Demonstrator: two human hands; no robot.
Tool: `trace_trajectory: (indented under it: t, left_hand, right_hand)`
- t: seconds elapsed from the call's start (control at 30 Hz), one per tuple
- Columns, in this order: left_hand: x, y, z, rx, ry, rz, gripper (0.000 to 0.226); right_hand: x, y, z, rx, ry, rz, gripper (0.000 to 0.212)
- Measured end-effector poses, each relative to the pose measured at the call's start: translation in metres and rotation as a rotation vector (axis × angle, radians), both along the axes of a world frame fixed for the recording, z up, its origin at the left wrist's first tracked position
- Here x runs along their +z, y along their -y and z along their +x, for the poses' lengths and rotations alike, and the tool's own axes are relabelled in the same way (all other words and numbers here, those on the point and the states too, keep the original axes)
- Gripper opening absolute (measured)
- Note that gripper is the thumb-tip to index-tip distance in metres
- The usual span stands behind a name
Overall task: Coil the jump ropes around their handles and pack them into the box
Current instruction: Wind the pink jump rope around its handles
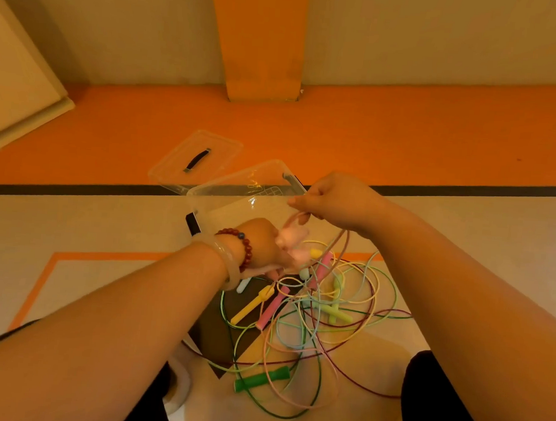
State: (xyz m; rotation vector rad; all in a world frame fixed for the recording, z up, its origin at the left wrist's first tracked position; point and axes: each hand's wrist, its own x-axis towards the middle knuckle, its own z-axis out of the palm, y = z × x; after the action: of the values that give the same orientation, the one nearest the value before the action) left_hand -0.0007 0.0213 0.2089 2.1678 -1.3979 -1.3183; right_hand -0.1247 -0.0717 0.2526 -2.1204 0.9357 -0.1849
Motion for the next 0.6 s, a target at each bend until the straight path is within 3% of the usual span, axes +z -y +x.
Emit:
trace_trajectory:
  t: [0.1, 0.2, 0.43, 0.6]
  left_hand:
    - [0.005, 0.0, 0.015, 0.178, -0.145, -0.055, 0.027]
    - [0.01, 0.0, 0.023, 0.276, -0.363, -0.063, 0.037]
    - [0.025, -0.002, 0.03, 0.326, -0.583, -0.095, 0.019]
    - [0.031, -0.003, 0.031, 0.277, -0.778, -0.097, 0.013]
  right_hand:
    - [-0.003, 0.0, 0.001, -0.029, 0.08, 0.063, 0.026]
    - [-0.007, -0.001, 0.0, -0.034, 0.13, 0.171, 0.032]
    - [-0.001, -0.004, -0.002, 0.015, 0.236, 0.312, 0.013]
    - [0.003, -0.004, -0.005, 0.02, 0.303, 0.351, 0.012]
